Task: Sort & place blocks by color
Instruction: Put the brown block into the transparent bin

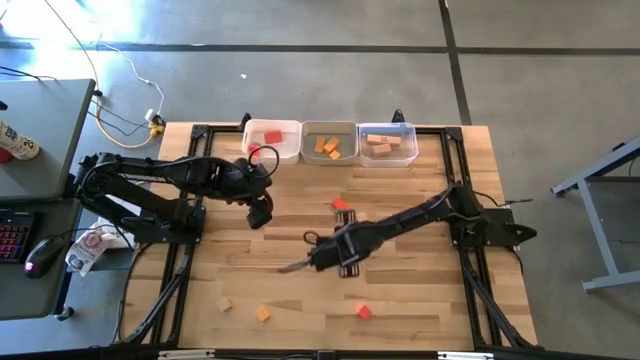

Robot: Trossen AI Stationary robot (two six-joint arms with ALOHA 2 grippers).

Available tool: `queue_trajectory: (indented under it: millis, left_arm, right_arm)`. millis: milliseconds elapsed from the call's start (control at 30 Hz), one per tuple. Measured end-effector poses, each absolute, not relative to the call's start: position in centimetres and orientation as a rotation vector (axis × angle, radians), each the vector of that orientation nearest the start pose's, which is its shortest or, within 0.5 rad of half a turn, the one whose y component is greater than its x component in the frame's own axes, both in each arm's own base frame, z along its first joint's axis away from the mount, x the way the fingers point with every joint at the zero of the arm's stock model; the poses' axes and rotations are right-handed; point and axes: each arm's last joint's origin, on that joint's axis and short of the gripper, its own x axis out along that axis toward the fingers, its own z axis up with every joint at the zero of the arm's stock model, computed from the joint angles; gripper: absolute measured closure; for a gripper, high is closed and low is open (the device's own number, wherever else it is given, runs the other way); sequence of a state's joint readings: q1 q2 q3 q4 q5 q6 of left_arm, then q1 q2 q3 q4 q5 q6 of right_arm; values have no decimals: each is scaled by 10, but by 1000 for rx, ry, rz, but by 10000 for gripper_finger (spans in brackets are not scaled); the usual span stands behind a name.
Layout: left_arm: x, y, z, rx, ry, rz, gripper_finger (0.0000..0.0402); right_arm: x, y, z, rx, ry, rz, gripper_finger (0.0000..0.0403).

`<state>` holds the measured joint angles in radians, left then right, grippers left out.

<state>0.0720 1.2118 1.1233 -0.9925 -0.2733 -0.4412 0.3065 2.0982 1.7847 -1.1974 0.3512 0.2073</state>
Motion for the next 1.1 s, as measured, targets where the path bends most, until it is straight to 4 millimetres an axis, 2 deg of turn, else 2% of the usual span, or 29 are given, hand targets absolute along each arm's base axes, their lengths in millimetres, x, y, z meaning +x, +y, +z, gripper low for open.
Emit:
queue_trajectory:
  millis: [300, 500, 667, 967, 1100]
  left_arm:
    - [222, -2, 305, -232, 994, 438, 183]
    - [221, -17, 304, -273, 994, 394, 183]
    - [220, -28, 304, -309, 1007, 339, 183]
    - [218, -44, 304, -288, 1012, 287, 183]
    - [217, -47, 304, -302, 1011, 287, 183]
  right_arm:
    - [391, 60, 226, -381, 1498, -390, 299]
    - [390, 23, 228, -405, 1550, -509, 299]
    - [388, -17, 228, -362, 1588, -606, 299]
    - [373, -96, 229, -242, 1694, -715, 299]
    - [365, -120, 229, -191, 1725, -759, 299]
